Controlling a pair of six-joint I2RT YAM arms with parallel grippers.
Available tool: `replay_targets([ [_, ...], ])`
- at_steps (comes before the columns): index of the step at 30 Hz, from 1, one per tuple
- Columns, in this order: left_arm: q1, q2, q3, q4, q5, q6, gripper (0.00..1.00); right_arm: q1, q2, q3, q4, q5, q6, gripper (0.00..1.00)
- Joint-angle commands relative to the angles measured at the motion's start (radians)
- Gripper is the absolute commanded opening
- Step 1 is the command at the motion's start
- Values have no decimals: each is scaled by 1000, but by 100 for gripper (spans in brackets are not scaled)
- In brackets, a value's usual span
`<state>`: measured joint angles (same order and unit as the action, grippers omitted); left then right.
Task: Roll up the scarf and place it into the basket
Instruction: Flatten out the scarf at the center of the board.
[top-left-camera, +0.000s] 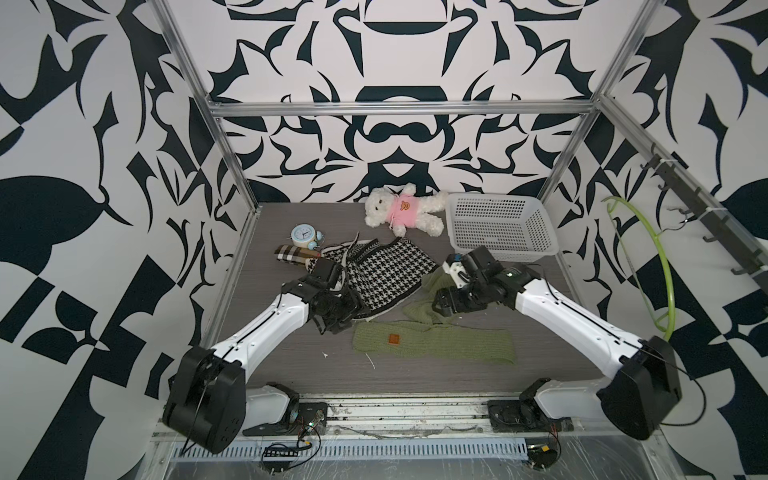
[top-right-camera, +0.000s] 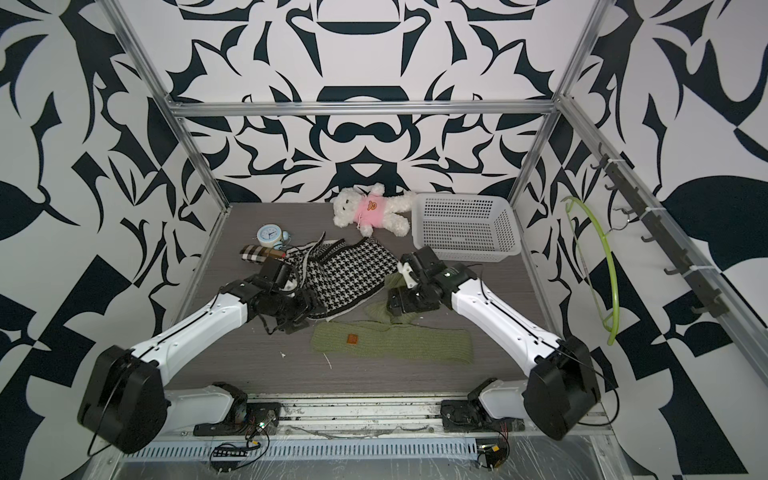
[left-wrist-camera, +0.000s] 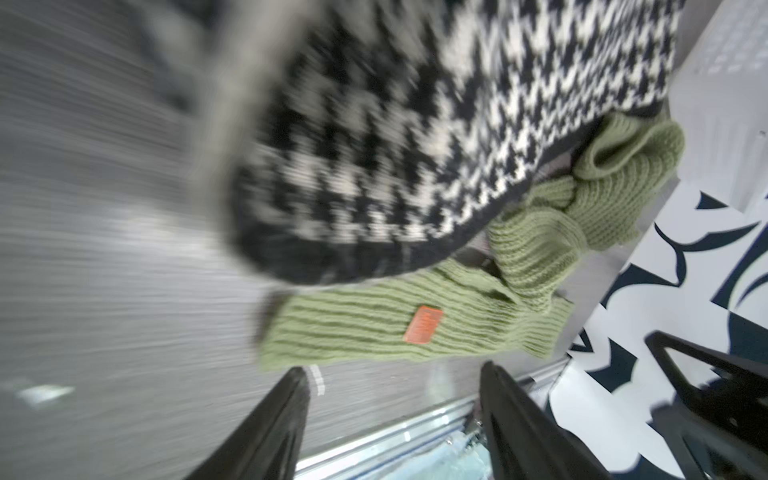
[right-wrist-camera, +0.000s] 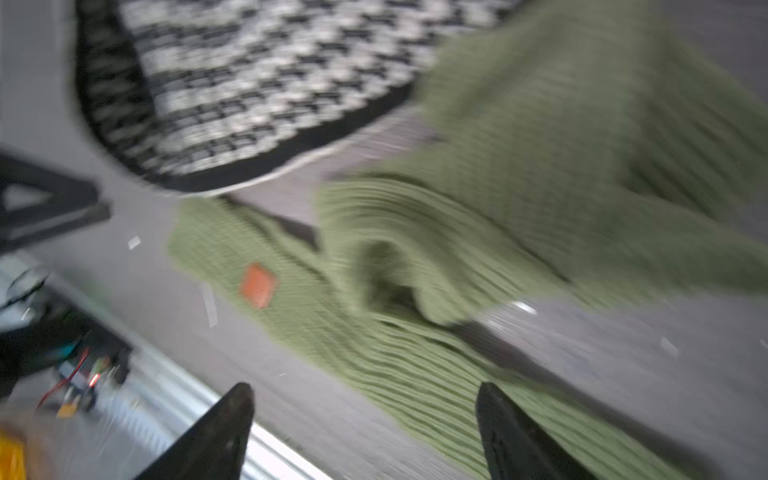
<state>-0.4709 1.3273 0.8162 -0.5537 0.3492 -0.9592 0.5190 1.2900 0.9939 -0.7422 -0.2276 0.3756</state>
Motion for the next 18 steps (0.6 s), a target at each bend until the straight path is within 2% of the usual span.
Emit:
replay_targets([
  [1, -56, 104, 49, 169, 66, -62, 69, -33, -53, -93, 21, 72, 120, 86],
  [6, -102, 322, 72, 271, 117, -99, 67, -87, -89, -126, 7, 101, 145, 86],
  [9, -104, 355, -8, 267, 55, -148, 65, -108, -103, -123, -25, 131, 145, 86],
  [11, -97, 315, -62, 191, -56, -160, 65, -127, -116, -138, -29, 138, 148, 87],
  [15, -89, 125, -118, -128, -402, -190, 66, -157, -117, -188, -21, 144, 160, 87],
  [18, -73, -42, -152, -258, -554, -206, 66, -157, -95, -221, -6, 122, 164, 86],
])
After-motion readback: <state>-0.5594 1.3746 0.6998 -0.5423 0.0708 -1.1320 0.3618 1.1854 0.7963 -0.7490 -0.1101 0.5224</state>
